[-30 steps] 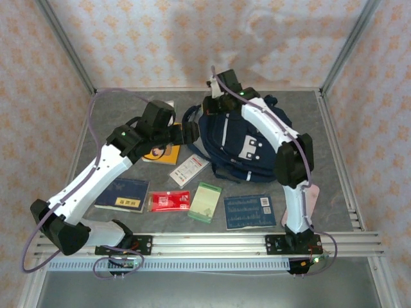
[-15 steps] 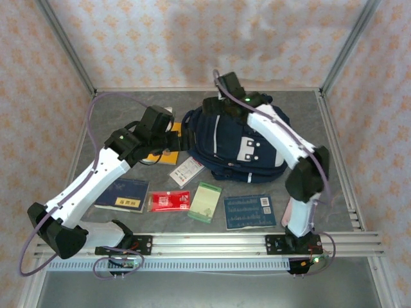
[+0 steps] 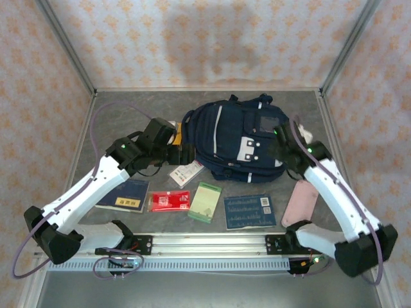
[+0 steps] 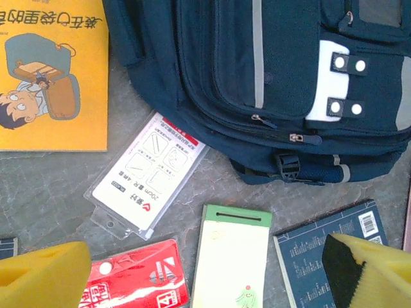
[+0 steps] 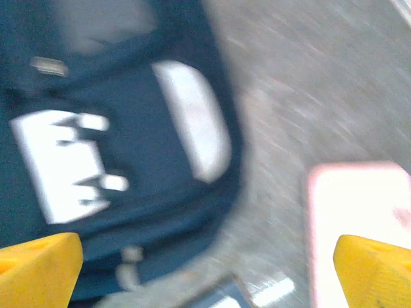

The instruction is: Pack the student bag

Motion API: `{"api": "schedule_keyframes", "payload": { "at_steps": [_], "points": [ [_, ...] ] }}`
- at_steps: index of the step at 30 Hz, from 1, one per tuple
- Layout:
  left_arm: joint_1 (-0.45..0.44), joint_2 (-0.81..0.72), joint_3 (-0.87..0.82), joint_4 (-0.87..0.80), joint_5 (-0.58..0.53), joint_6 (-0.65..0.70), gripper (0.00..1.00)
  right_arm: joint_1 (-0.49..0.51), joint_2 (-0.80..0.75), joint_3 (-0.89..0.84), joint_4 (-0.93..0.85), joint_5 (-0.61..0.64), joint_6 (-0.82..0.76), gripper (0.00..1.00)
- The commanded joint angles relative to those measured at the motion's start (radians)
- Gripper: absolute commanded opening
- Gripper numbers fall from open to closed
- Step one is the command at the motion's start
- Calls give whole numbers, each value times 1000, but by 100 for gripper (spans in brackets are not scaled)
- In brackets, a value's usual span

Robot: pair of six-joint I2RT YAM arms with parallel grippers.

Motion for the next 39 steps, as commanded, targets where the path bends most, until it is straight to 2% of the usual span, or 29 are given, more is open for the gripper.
{"api": "schedule_keyframes", "payload": {
  "at_steps": [1, 6, 11, 18, 24, 29, 39],
  "points": [
    [-22, -1, 1, -27, 20, -4, 94, -94, -104, -135, -147, 17, 200, 100],
    [-40, 27, 22, -29, 45, -3, 94, -226, -93, -248, -130, -10, 132, 100],
    [-45, 26, -2, -9, 64, -3, 94, -268, -45, -255, -89, -50, 106, 100],
    [-45, 8, -50, 26, 83, -36, 94, -368, 96, -285, -10, -127, 83, 100],
    [-46, 5, -57, 25, 86, -29, 95, -429, 210, -283, 69, -185, 57, 96],
    [-46, 2, -64, 18, 79, -19, 95, -457, 313, -265, 167, -285, 59, 92],
    [-45, 5, -74, 11, 66, -15, 95, -510, 444, -183, 285, -382, 168, 85]
  ]
}}
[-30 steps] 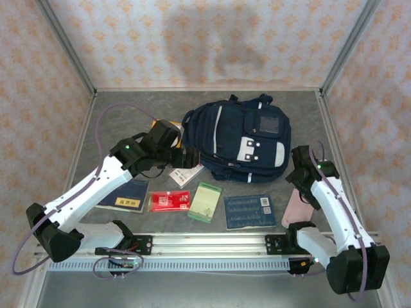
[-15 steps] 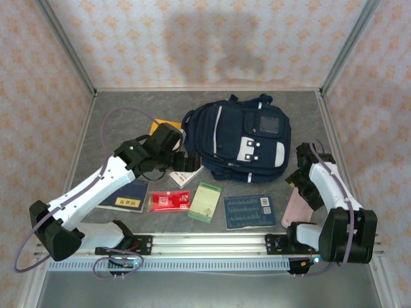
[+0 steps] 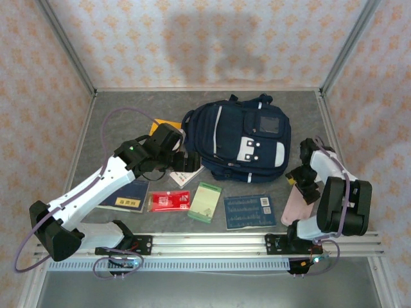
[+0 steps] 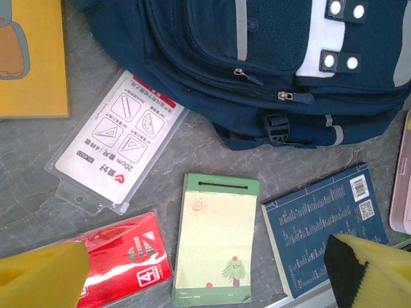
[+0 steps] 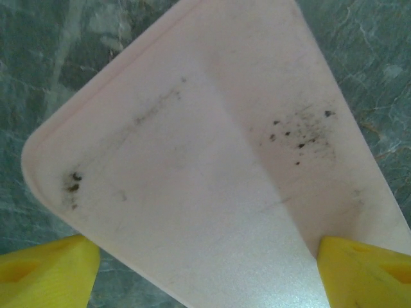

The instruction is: Pack the student bag

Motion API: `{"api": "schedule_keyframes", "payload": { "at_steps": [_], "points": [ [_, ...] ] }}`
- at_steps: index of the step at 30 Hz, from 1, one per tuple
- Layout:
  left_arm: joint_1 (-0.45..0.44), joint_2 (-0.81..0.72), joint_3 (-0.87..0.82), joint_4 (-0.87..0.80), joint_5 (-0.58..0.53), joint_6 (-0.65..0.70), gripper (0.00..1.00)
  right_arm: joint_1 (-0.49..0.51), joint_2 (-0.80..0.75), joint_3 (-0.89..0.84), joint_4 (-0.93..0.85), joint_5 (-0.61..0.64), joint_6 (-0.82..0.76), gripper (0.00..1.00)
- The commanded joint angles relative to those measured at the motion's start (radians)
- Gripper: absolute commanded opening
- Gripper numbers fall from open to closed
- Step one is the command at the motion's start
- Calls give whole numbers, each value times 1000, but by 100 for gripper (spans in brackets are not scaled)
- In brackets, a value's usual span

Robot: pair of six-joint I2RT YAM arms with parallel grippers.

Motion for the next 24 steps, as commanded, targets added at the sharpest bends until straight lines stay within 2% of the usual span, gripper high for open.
{"api": "schedule_keyframes", "payload": {
  "at_steps": [1, 5, 8, 11, 12, 19, 24],
  "points": [
    [-6, -21, -21, -2, -17, 8, 95, -27, 63, 31, 183, -115, 66, 84],
    [-6, -21, -28, 3, -23, 8, 95, -49, 106, 89, 219, -152, 86, 81],
    [-5, -15, -33, 10, -27, 8, 96, -56, 136, 168, 197, -163, 37, 82],
    [-4, -3, -35, 34, -14, 36, 96, -56, 128, 237, 114, -195, -85, 92],
    [-4, 1, -38, 47, -9, 36, 96, -54, 112, 242, 81, -194, -128, 100],
    [-5, 42, -63, 165, 64, 24, 96, -52, -43, 186, -90, -56, -367, 99],
    [-5, 76, -55, 210, 107, 49, 96, -39, -53, 142, -98, 3, -432, 99]
  ]
}}
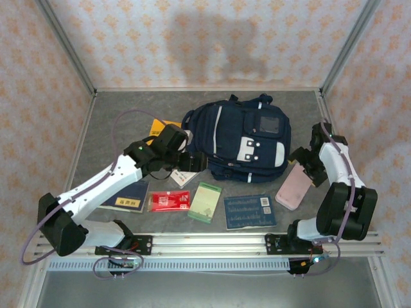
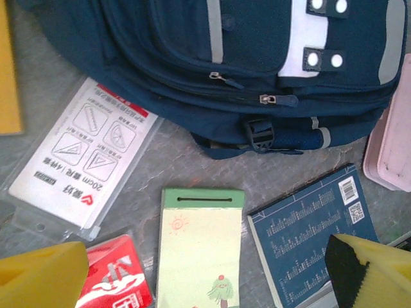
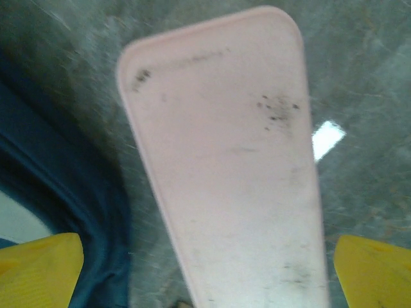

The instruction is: Pack the student bag

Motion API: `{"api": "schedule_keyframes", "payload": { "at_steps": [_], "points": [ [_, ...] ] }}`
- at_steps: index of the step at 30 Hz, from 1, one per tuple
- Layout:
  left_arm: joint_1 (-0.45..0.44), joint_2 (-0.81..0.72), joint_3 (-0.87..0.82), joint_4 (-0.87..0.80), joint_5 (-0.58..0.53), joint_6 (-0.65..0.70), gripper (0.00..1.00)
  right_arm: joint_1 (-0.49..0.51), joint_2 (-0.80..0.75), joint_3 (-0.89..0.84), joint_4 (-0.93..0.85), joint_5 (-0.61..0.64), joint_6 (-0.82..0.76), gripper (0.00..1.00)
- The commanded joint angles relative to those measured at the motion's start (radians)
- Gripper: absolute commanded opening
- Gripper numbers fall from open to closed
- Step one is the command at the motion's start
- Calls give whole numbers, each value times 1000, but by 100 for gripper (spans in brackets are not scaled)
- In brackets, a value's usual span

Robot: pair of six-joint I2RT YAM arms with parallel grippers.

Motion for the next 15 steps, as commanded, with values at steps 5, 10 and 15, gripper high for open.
{"api": "schedule_keyframes", "payload": {
  "at_steps": [5, 10, 15],
  "points": [
    [-5, 21, -3, 69, 57, 54, 96, 14, 65, -7, -90, 92, -134, 99],
    [-4, 20, -10, 70, 63, 63, 97, 21, 116, -20, -60, 41, -150, 99],
    [-4, 14, -9, 66, 72, 71, 97, 22, 143, -31, -24, 27, -159, 99]
  ]
}}
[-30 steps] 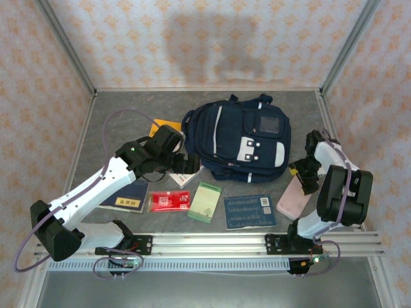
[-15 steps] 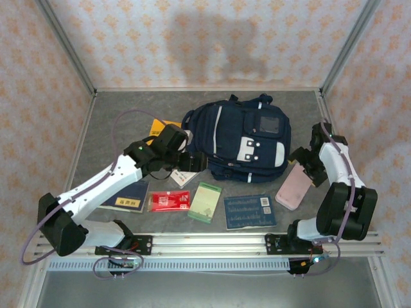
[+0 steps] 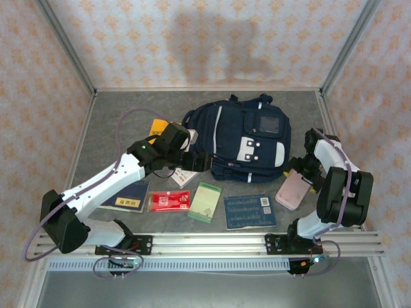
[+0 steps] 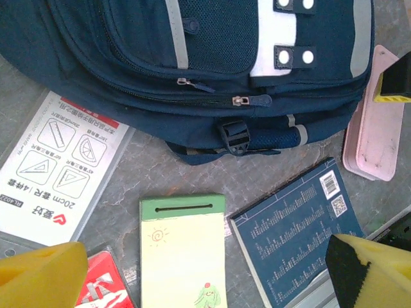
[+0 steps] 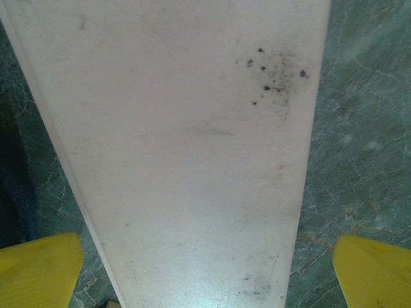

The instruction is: Pack the student bag

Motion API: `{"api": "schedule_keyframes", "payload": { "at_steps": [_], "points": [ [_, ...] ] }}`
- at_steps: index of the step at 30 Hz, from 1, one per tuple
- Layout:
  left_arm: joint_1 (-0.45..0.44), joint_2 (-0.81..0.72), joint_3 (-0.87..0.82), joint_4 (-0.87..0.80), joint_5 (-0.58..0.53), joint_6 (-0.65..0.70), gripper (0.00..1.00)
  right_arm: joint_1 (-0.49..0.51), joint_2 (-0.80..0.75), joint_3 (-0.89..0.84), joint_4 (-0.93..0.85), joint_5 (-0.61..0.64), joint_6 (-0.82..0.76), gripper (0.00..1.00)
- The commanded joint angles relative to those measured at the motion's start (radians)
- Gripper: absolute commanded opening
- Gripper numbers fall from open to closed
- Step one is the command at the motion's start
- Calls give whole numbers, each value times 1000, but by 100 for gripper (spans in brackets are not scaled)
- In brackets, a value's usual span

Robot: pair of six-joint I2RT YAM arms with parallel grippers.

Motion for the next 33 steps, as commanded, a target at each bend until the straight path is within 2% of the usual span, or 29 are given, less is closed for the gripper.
{"api": "schedule_keyframes", "payload": {
  "at_steps": [1, 14, 16, 22, 33],
  "points": [
    [-5, -4, -11, 14, 16, 31, 96, 5, 16, -16, 18, -1, -26, 99],
    [-4, -20, -30, 13, 17, 19, 96, 8, 114, -61, 112, -43, 31, 100],
    [-4, -23, -32, 13, 18, 15, 97, 8, 118, -59, 115, -46, 42, 96],
    [-5, -30, -24, 9, 14, -4, 96, 9, 38, -76, 126, -59, 93, 83],
    [-9, -62, -16, 3, 16, -56, 97, 8, -226, -77, 44, -51, 207, 81]
  ]
}}
